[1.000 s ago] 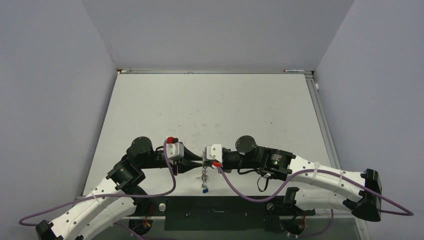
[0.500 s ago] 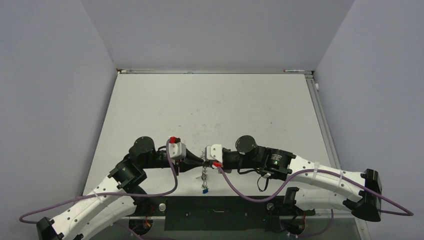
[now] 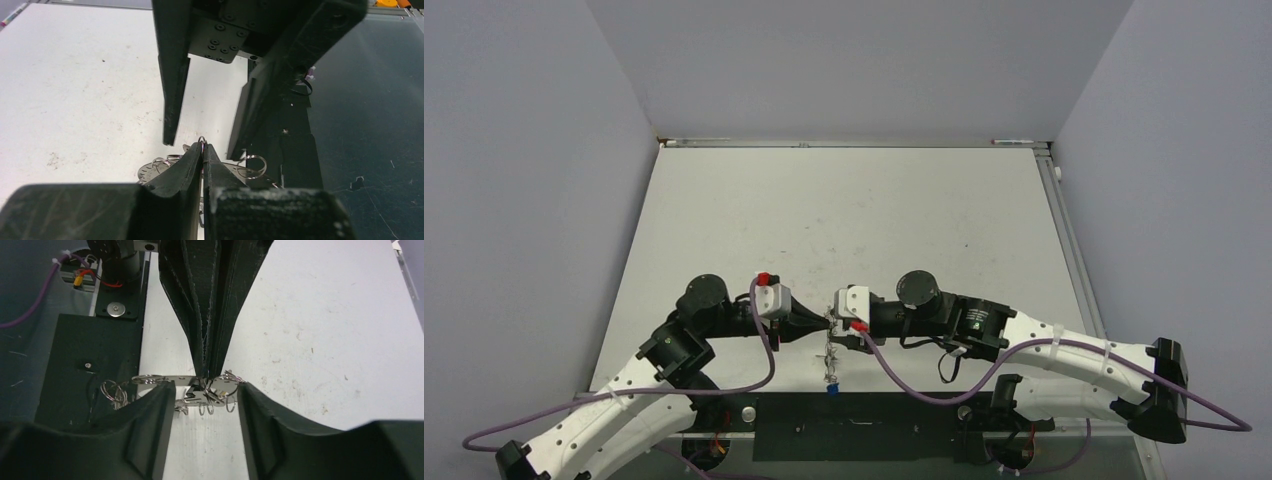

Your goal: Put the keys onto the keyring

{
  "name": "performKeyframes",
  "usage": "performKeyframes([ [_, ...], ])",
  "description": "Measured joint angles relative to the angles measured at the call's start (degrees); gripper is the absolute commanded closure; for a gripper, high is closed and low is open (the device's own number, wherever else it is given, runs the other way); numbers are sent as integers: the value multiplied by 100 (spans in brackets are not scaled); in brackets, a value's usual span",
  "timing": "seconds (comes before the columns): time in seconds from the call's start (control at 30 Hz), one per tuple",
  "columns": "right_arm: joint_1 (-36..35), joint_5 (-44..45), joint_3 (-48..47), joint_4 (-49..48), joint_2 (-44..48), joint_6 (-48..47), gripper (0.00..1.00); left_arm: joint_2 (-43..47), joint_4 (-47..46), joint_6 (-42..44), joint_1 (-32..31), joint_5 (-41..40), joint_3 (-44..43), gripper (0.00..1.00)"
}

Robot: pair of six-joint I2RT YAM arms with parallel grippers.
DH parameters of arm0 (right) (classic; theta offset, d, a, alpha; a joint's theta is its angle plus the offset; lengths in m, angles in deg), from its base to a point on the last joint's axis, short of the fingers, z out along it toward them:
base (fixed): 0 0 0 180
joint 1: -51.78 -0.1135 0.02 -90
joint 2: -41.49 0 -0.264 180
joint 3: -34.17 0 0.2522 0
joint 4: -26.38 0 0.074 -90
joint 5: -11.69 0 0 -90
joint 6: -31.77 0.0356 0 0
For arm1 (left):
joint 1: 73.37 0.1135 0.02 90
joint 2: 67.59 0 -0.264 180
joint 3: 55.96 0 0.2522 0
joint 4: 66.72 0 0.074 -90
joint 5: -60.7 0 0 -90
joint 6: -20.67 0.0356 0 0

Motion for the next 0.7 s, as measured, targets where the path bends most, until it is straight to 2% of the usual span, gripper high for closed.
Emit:
performKeyframes([
  [0.13, 0, 223, 208, -339, 442, 50, 43, 177, -136, -179, 197, 52, 31, 100],
  [0.33, 0, 295, 463, -855, 1207, 61, 54, 498, -404, -433, 380, 127, 177, 100],
  [0.47, 0, 295, 466, -1049, 1167, 72, 62, 605, -726, -675, 487, 286, 273, 100],
  [0.7, 0, 111, 345, -940, 581, 87, 63, 789, -1134, -1034, 608, 481, 389, 100],
])
